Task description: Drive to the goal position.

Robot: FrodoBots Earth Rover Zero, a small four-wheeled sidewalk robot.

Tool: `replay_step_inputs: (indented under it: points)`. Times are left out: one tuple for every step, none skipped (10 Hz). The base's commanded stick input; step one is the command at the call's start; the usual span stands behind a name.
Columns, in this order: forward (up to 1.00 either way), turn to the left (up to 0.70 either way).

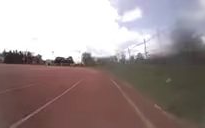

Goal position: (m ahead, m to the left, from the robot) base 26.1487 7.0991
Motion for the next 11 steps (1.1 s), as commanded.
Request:
replay_step_inputs:
  points:
    - [0.70,0.00]
    - [0.70,-0.17]
    - [0.70,-0.31]
    - [0.70,-0.31]
    - [0.70,-0.31]
    - [0.70,-0.31]
    - [0.70,0.00]
    - [0.70,0.00]
    - [0.70,0.00]
    - [0.70,0.00]
    - [0.70,0.00]
